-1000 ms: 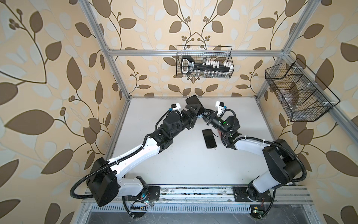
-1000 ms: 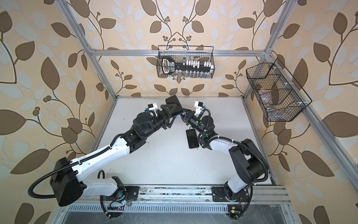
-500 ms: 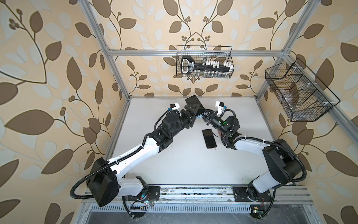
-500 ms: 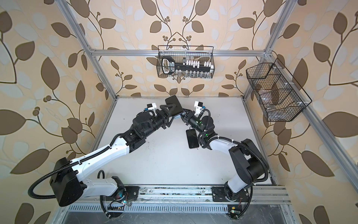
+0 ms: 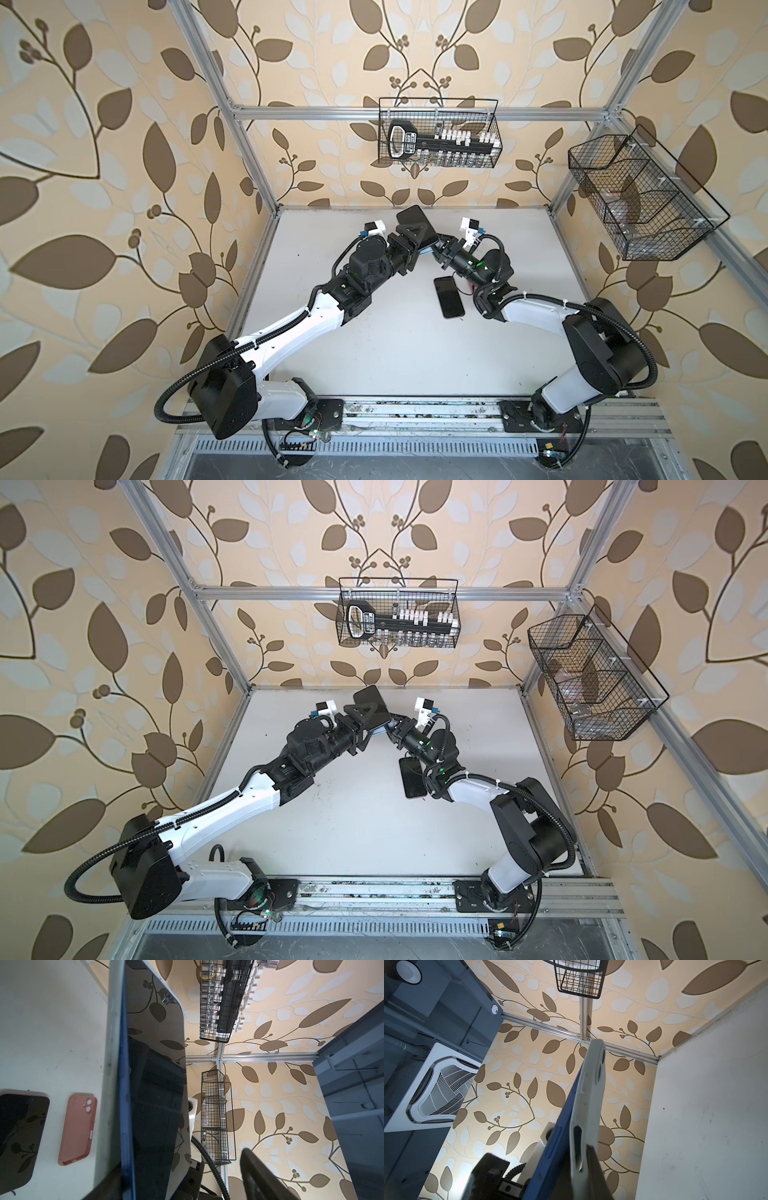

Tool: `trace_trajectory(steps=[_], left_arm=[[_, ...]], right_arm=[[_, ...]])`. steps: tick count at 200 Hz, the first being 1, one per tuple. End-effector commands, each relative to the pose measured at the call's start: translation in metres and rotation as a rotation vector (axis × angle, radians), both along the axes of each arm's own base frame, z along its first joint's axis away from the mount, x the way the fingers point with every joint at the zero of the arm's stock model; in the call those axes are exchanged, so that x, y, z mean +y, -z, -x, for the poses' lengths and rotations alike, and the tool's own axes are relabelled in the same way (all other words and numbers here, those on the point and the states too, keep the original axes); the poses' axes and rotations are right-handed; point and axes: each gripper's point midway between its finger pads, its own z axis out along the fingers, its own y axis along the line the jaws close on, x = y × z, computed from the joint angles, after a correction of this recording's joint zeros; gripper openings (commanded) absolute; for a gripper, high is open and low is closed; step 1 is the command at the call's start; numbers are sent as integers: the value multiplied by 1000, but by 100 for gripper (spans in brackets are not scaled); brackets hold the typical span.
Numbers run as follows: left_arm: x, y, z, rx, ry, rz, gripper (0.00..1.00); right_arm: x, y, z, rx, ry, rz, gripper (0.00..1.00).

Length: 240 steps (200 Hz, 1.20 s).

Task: Take the phone out of the phone case
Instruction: Remove the phone case from the phone.

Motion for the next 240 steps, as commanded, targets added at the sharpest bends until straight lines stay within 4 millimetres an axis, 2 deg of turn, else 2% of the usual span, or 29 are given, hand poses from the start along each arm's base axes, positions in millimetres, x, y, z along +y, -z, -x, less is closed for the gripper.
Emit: trace_trajectory(steps=[1,60,98,169,189,210,240], left_arm=[[2,-34,-5,-75,-8,51,70],[4,-32,-5,-74,-14,43,46],[4,-31,-5,-72,-16,41,35],[4,-30,-8,-70,-15,39,22],[3,-33,-8,-84,-11,54,14],[1,-36,-9,-94,6,73,0],[-3,-36,-9,-90,22,74,0]], right_arm=[[0,-38,16,-107,-30,-82,0],[0,-37,17,-105,-31,-80,0],[0,-38,17,-107,-30,-82,0],[1,-38,18,-106,-33,-83,0],[1,-38,17,-107,-33,-83,0],[1,-38,17,-106,-33,-82,0],[1,-36,15,-102,-31,-80,0]])
